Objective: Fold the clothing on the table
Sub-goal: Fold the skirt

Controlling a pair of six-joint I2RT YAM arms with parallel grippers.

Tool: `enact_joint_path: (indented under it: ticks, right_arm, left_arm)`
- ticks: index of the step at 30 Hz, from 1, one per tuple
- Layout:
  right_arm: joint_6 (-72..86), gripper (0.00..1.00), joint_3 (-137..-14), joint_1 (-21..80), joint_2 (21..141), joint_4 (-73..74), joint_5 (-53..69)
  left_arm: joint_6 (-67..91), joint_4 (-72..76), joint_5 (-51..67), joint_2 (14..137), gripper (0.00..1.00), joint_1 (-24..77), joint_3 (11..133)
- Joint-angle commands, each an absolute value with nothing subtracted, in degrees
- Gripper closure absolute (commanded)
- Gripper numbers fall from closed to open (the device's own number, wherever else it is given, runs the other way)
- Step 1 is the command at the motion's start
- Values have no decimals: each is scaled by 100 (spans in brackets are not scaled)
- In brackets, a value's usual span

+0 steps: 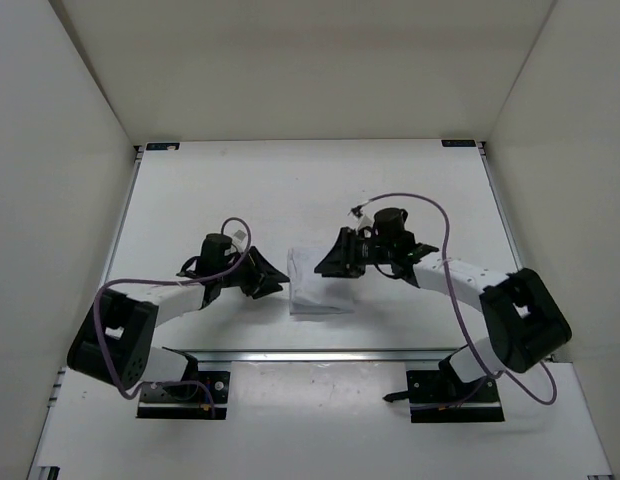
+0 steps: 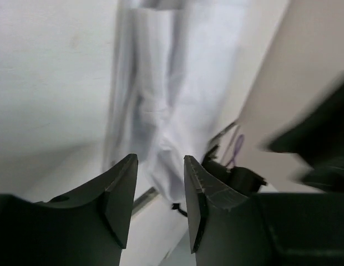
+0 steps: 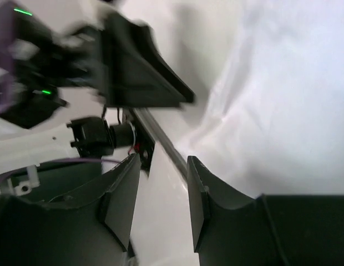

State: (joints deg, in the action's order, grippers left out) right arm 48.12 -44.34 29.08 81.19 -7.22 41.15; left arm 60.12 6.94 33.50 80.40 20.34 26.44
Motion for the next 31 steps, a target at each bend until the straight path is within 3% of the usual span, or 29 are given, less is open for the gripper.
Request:
enact_joint_path:
  ticks: [1, 8, 10, 16, 19, 23, 28, 30, 31]
  right_arm:
    - [5299, 64, -3956, 3233, 8611, -1862, 4517]
    - [6117, 70, -3955, 3858, 10334, -2529, 3990]
    - [5917, 70, -4339, 3894, 10590, -1921, 3833]
    - [4703, 60, -5246, 3754, 9188, 513, 2998]
    - [4579, 52, -5195, 3447, 8195, 817, 3074]
    - [4474, 33, -4755, 2875, 6965, 1036, 3165]
    - [4212, 25, -4736, 2574, 6143, 1456, 2937]
    - [3678, 1, -5287, 2828, 6563, 2324, 2158]
    - [3343, 1, -5752, 2969, 6739, 2973, 1875]
  left_arm:
    - [6635, 1336, 3666, 7298, 50, 1768, 2523]
    - [6680, 449, 3551, 6118, 50, 1038, 2733]
    - [6505, 177, 3638, 6029, 50, 967, 2846]
    - [6126, -465, 3577, 5775, 49, 852, 2979]
    - [5960, -588, 3577, 5783, 49, 817, 3041]
    - [5757, -782, 3446, 5836, 50, 878, 3216]
    - [5432, -1273, 3156, 5818, 54, 1010, 3489]
    - [5309, -1379, 3006, 5845, 54, 1072, 3629]
    - [5239, -1406, 2980, 5880, 54, 1072, 3682]
